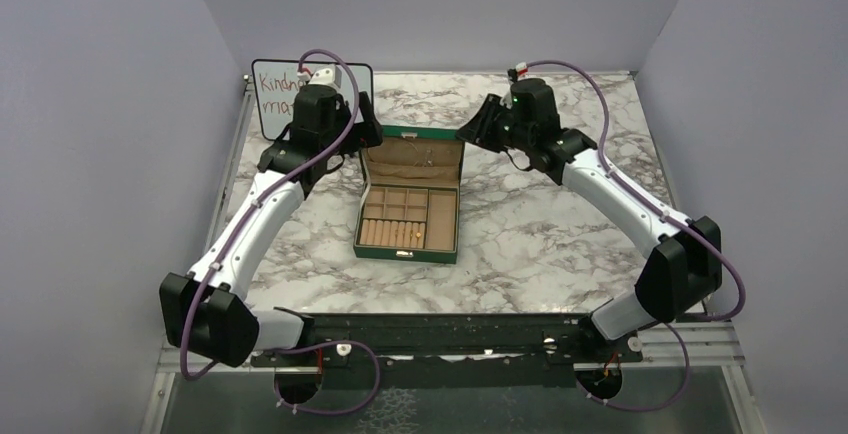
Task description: Organize the mixed jewelry
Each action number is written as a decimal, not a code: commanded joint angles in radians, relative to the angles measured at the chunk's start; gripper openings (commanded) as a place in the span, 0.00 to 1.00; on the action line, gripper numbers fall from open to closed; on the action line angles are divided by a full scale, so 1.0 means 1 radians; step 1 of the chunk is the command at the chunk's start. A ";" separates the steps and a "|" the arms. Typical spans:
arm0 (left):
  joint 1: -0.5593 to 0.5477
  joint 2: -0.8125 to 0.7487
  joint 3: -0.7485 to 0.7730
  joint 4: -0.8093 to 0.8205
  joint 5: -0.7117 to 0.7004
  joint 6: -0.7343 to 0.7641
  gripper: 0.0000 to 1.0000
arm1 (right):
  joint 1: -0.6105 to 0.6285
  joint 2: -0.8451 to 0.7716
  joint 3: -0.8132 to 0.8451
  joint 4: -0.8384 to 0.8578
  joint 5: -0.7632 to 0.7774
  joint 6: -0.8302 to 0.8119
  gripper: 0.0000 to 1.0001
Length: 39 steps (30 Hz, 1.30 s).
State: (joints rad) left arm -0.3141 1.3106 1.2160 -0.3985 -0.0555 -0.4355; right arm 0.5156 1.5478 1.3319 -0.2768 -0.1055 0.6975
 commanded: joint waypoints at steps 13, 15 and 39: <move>0.004 -0.241 -0.114 -0.133 0.016 -0.022 0.96 | 0.023 -0.186 -0.338 -0.100 -0.267 -0.083 0.26; 0.004 -0.243 -0.142 -0.141 0.036 -0.033 0.96 | 0.024 -0.211 -0.365 -0.106 -0.279 -0.093 0.26; 0.004 -0.122 -0.354 -0.177 0.304 -0.057 0.67 | 0.065 -0.158 -0.408 -0.089 -0.300 -0.143 0.36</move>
State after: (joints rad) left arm -0.3141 1.1538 0.8783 -0.5747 0.1547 -0.4973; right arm 0.5713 1.3548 0.8856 -0.3988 -0.4397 0.5636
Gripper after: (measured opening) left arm 0.743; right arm 0.354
